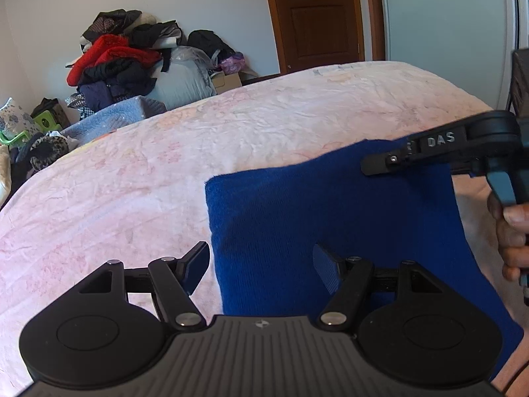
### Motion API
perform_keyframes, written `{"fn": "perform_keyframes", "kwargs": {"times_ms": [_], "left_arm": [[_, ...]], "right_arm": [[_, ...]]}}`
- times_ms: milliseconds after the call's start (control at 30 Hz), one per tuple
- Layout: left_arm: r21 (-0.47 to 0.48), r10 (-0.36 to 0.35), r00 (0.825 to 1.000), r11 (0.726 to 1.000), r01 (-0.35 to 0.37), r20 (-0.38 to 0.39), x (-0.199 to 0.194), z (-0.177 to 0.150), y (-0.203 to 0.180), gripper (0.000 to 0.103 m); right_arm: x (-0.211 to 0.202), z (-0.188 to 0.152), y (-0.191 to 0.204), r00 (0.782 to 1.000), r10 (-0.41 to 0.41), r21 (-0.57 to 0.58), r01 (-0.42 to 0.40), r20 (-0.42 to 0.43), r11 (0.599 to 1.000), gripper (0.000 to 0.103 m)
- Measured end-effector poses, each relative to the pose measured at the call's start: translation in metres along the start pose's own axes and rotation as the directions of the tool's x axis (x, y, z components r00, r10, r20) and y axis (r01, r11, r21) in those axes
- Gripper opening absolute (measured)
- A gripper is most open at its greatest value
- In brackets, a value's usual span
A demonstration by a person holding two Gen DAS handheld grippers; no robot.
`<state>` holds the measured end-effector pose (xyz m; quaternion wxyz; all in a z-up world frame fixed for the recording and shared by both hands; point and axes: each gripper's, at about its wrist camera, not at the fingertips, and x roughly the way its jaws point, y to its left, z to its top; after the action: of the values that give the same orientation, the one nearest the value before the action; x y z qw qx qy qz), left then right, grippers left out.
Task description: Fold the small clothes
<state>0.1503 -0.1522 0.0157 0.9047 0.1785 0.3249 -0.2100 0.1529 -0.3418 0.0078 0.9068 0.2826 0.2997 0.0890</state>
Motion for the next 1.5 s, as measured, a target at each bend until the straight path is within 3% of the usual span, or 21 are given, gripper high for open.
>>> {"fn": "perform_keyframes", "kwargs": {"times_ms": [67,200,367,600,667,700,733,900,1000,1067,1133,1200,1300,1433,1500], "left_arm": [[0.003,0.003,1.000,1.000,-0.003,-0.004,0.001,-0.003,-0.003,0.069],[-0.001,-0.009,1.000,1.000,0.009,-0.007,0.000,-0.008,-0.005,0.069],[0.000,-0.017,1.000,1.000,0.017,-0.008,-0.004,-0.013,-0.003,0.069],[-0.004,-0.017,1.000,1.000,0.017,-0.009,-0.015,-0.030,0.003,0.069],[-0.002,-0.017,1.000,1.000,0.017,-0.012,-0.019,-0.038,0.006,0.070],[-0.001,-0.018,1.000,1.000,0.018,-0.015,-0.021,-0.042,0.007,0.070],[0.003,-0.018,1.000,1.000,0.018,-0.017,-0.023,-0.047,0.007,0.070],[0.066,0.003,1.000,0.998,-0.003,-0.004,-0.035,-0.073,0.012,0.071],[0.093,-0.005,1.000,0.996,0.004,0.010,-0.041,-0.085,0.017,0.074],[0.074,-0.041,0.999,0.996,0.040,0.019,-0.044,-0.085,0.025,0.075],[0.023,-0.077,0.997,0.997,0.076,0.021,-0.046,-0.080,0.038,0.076],[-0.053,-0.123,0.992,0.991,0.124,0.011,-0.040,-0.073,0.053,0.079],[-0.183,-0.222,0.975,0.959,0.215,-0.023,-0.022,-0.070,0.076,0.079],[-0.310,-0.400,0.915,0.877,0.368,-0.044,-0.007,-0.088,0.092,0.079],[-0.290,-0.396,0.918,0.880,0.376,-0.011,-0.010,-0.096,0.089,0.081]], "right_arm": [[0.008,-0.007,0.005,0.997,-0.058,-0.062,0.056,-0.041,0.997,0.022],[-0.022,-0.019,0.014,0.995,-0.103,-0.074,0.104,0.012,0.992,0.043],[-0.077,-0.044,0.019,0.994,-0.094,-0.065,0.098,0.061,0.993,0.045],[-0.116,-0.098,0.033,0.999,-0.025,-0.074,0.023,-0.031,0.997,0.051],[-0.111,-0.113,0.037,0.996,-0.061,-0.103,0.054,-0.072,0.993,0.051],[-0.108,-0.119,0.037,0.992,-0.089,-0.118,0.079,-0.085,0.990,0.040],[-0.107,-0.123,0.037,0.991,-0.092,-0.112,0.081,-0.096,0.990,0.018],[-0.125,-0.129,0.038,0.998,-0.013,-0.044,0.010,-0.068,0.999,0.014],[-0.125,-0.135,0.038,0.990,-0.050,-0.089,0.039,-0.128,0.995,0.013],[-0.129,-0.135,0.036,0.992,-0.053,-0.075,0.045,-0.115,0.996,0.024],[-0.136,-0.129,0.031,0.997,-0.054,-0.031,0.053,-0.059,0.998,0.059],[-0.138,-0.122,0.023,0.998,-0.065,0.001,0.065,-0.010,0.998,0.081],[-0.124,-0.118,0.005,0.999,0.029,0.074,-0.025,-0.043,0.997,0.078],[-0.109,-0.122,0.010,0.980,0.162,0.057,-0.156,-0.113,0.986,0.077],[-0.100,-0.118,0.013,0.981,0.166,0.043,-0.162,-0.103,0.986,0.076]]}}
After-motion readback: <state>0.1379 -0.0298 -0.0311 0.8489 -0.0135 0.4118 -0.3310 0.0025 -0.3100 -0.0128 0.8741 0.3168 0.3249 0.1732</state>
